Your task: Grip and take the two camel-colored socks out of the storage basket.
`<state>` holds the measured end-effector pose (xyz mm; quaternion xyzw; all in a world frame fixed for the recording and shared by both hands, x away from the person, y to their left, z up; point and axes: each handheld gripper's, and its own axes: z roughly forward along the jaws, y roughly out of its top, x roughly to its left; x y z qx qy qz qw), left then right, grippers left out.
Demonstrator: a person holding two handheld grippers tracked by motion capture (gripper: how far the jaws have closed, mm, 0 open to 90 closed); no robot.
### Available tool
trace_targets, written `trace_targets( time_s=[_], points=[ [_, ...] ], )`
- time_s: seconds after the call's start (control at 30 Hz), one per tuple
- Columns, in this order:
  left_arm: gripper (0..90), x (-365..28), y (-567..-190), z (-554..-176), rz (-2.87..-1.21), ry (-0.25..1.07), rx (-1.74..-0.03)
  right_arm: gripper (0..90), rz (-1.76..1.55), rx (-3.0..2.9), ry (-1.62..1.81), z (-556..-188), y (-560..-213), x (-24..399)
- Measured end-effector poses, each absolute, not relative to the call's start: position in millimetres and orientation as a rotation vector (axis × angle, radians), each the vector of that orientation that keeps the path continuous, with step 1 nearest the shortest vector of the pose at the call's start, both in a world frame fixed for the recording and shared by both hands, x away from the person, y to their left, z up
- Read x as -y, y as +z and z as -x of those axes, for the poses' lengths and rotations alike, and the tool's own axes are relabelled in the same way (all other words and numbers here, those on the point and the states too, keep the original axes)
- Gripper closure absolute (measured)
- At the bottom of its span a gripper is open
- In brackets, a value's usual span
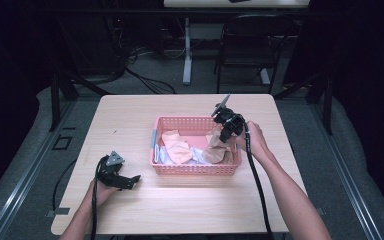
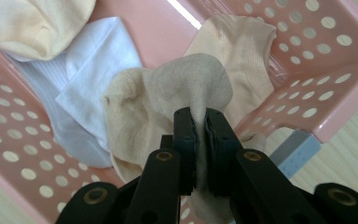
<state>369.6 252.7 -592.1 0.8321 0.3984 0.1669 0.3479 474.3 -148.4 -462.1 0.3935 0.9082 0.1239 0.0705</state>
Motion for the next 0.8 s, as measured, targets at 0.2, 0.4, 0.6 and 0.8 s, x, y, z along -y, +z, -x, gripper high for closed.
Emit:
trace_targets(
  time_s=[0.2, 0.4, 0.6, 0.8],
  points=[
    [0.0, -252.7, -592.1, -369.6, -2.157, 0.433, -1.033, 83.4, -1.162, -2.745, 0.362, -472.4, -449.5, 146.4],
    [0.0, -252.6, -592.1, -369.6, -2.157, 0.437, -1.034, 83.2, -1.14, -2.759, 0.347, -470.8, -437.4, 142.8],
    [0.0, -252.5, -592.2, -369.5, -2.155, 0.438, -1.035, 82.3, -1.13, -2.774, 0.33, -469.4, -427.3, 140.4],
    [0.0, -252.5, -592.2, -369.5, -2.156, 0.438, -1.035, 82.8, -1.109, -2.78, 0.32, -466.4, -415.0, 140.1]
  ],
)
